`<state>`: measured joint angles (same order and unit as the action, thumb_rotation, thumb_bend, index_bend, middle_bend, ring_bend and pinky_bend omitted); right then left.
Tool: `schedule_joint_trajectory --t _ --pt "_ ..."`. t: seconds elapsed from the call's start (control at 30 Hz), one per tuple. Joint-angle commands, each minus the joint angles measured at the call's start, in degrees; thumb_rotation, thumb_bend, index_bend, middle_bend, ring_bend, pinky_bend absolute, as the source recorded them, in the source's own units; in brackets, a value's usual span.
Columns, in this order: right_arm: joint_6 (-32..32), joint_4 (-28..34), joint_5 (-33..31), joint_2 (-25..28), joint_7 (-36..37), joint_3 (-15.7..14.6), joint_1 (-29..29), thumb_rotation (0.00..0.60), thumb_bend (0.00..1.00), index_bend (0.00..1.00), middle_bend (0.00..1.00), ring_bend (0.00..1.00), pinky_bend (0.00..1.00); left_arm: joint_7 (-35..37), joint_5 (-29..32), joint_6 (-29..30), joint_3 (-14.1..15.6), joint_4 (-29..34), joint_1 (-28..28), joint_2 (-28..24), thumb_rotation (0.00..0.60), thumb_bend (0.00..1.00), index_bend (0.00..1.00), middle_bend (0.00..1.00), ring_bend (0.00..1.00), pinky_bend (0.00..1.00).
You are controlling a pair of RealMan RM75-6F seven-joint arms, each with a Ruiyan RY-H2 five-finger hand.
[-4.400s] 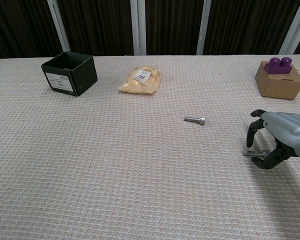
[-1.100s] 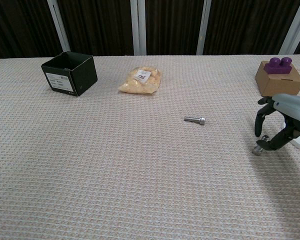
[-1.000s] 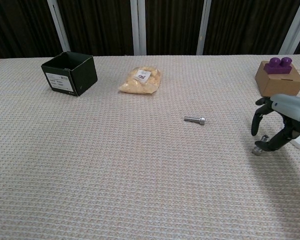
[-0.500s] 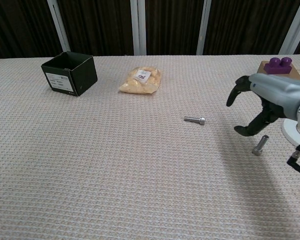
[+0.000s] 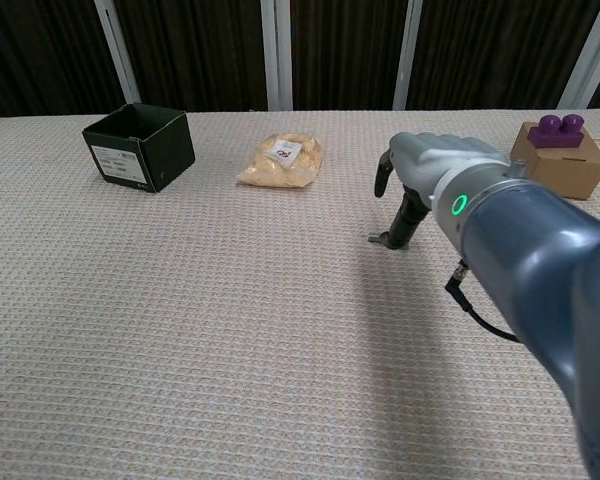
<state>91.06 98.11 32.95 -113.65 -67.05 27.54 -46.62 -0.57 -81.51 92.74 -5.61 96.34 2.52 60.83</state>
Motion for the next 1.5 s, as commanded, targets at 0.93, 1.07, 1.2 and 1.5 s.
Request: schedule_joint_trajectory --t 0.93,1.07,1.2,1.5 --pt "-8.87 -20.72 -1.19 -6.26 10.84 3.67 -4.82 0.600 0.32 0.46 0.01 0.07 0.01 -1.38 1.47 -0.98 -0.53 0.40 -0.73 0.34 0.600 0.12 0.10 0.08 0.01 0.14" --pt "-9.53 -22.33 -1.19 -6.73 11.37 3.98 -5.31 0.600 0.32 0.47 0.01 0.07 0.01 -1.24 1.55 -0.97 -0.55 0.38 -0.72 0.30 0.600 0.12 0.10 0.08 0.01 0.14" --pt "-10.11 -23.37 -1.34 -6.76 11.63 4.13 -5.44 0.600 0.32 0.47 0.01 0.07 0.01 -1.00 1.67 -0.87 -0.60 0.35 -0.64 0.22 0.600 0.12 0.10 0.08 0.01 0.14" --pt "-11.83 -25.55 -2.17 -7.12 12.89 3.64 -4.86 0.600 0.32 0.47 0.01 0.07 0.01 -0.71 1.60 -0.74 -0.55 0.33 -0.55 0.11 0.600 0.12 0.10 0.08 0.01 0.14"
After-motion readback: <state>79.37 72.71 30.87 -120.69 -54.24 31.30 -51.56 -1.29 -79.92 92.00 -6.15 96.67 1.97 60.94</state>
